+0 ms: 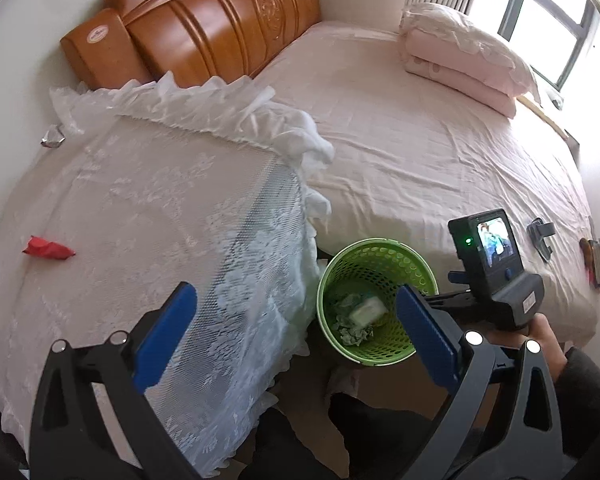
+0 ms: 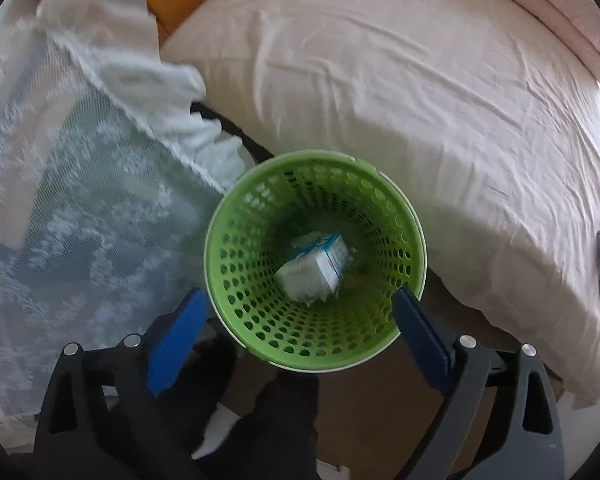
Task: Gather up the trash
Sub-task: 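Move both tools back over the bed toward the red wrapper and bottle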
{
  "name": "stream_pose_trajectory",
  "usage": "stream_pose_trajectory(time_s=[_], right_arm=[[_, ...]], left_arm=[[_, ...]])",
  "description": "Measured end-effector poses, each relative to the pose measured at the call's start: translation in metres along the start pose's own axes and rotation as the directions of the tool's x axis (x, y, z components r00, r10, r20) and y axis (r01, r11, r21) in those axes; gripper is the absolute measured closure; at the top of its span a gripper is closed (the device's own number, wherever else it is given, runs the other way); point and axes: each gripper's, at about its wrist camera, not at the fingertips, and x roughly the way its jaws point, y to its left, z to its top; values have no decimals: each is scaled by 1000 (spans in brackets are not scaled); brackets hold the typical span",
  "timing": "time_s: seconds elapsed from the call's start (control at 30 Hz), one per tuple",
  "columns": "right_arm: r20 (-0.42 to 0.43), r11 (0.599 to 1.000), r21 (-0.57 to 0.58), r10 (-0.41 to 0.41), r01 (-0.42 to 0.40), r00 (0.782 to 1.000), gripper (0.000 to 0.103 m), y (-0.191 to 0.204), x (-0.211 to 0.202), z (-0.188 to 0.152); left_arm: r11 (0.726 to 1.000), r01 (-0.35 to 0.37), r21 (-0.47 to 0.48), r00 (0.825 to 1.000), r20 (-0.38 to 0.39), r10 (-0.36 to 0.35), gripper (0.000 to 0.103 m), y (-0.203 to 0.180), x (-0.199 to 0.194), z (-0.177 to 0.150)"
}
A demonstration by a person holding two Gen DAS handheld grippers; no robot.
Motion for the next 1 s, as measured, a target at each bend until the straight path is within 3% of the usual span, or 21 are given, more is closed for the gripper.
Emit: stream_pose_trajectory(time_s=[0.1, 0.27, 0.43, 0.57, 0.73, 1.0], right_arm=[[17, 1000, 8, 3, -3, 1000, 7, 10, -14, 1], [132, 999, -22, 36, -33, 991, 5, 29, -77, 14], [306, 991, -110, 112, -81, 945, 2, 64, -163, 27], [383, 978, -180, 169, -107, 908, 2, 93, -205, 35], [400, 955, -272, 227, -121, 888, 2, 129, -223, 41], [343, 916, -376, 276, -138, 898, 2, 184, -213, 44]], left_arm=[[1000, -9, -1, 1000, 8, 9, 8, 4, -4, -3], [998, -48, -37, 997, 60, 50, 8, 23, -20, -2], [989, -93, -114, 989, 108, 105, 8, 59, -46, -4], [975, -137, -173, 980, 122, 159, 8, 90, -63, -13], [945, -213, -247, 964, 106, 245, 8, 127, -77, -32], [894, -236, -381, 958, 62, 279, 8, 173, -83, -60]])
